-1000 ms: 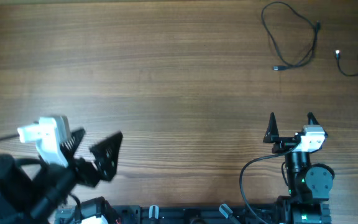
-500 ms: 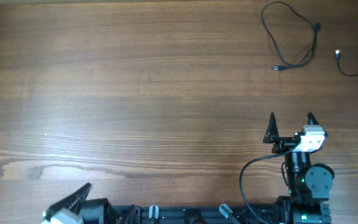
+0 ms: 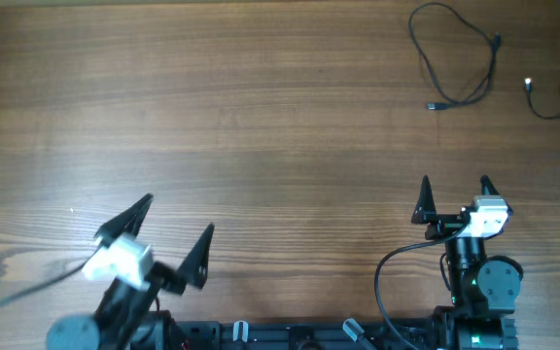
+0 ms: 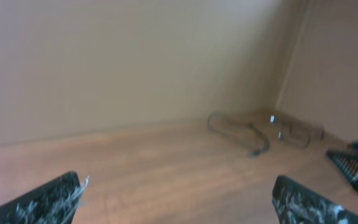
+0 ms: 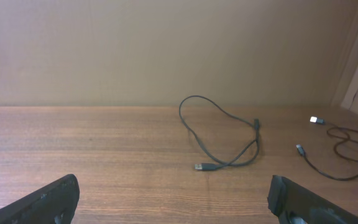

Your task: Untangle cables

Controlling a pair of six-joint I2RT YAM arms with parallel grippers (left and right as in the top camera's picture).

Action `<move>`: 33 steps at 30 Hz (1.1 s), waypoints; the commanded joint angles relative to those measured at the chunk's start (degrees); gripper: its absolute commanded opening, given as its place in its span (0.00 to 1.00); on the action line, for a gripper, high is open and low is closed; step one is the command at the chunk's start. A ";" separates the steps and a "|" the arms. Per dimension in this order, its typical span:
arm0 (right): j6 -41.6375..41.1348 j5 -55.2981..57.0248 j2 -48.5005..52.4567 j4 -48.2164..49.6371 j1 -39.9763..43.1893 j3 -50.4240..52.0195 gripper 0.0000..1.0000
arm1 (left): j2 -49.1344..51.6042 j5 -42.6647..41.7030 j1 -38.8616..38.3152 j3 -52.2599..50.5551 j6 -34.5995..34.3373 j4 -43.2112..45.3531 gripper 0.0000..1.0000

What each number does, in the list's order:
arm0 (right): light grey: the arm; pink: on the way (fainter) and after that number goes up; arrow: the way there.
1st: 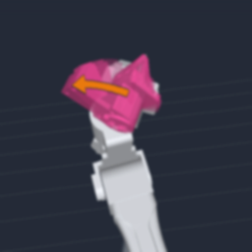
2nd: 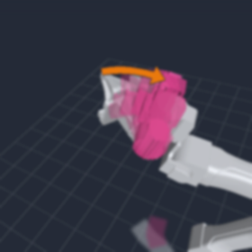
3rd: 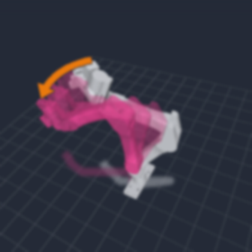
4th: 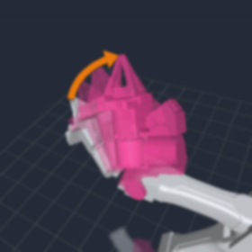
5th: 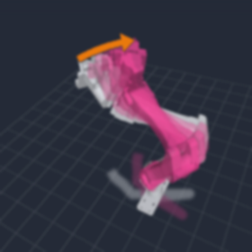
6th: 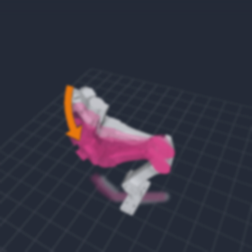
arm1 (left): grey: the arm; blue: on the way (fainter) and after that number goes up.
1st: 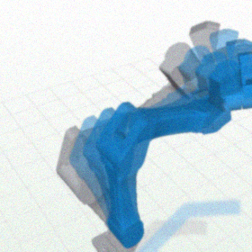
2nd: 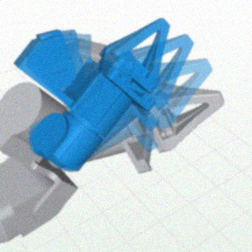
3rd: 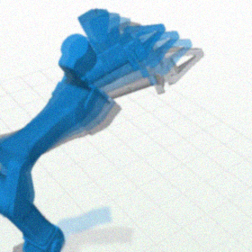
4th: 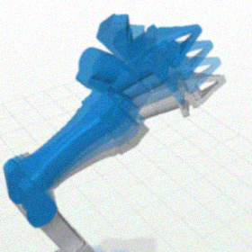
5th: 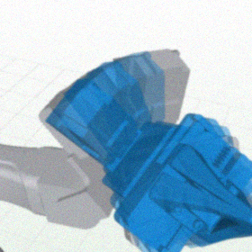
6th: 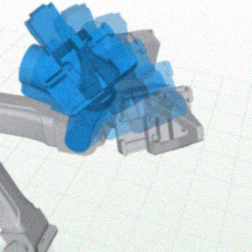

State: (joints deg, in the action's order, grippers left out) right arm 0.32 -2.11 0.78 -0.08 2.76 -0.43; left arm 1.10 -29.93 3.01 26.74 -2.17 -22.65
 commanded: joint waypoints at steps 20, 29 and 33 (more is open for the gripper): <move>0.33 -0.72 -0.57 0.20 -0.28 0.13 1.00 | -0.48 25.99 -0.17 -26.38 -3.43 18.84 1.00; 0.33 -0.72 -0.57 0.20 -0.28 0.13 1.00 | -0.57 27.80 -0.17 -26.43 0.48 18.10 1.00; 0.33 -0.72 -0.57 0.20 -0.28 0.13 1.00 | 0.66 27.02 -2.29 -26.40 4.09 18.10 1.00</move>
State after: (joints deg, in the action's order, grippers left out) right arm 0.34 -2.11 0.78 -0.08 2.76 -0.43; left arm 1.15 -2.44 2.76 0.91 -2.74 -4.40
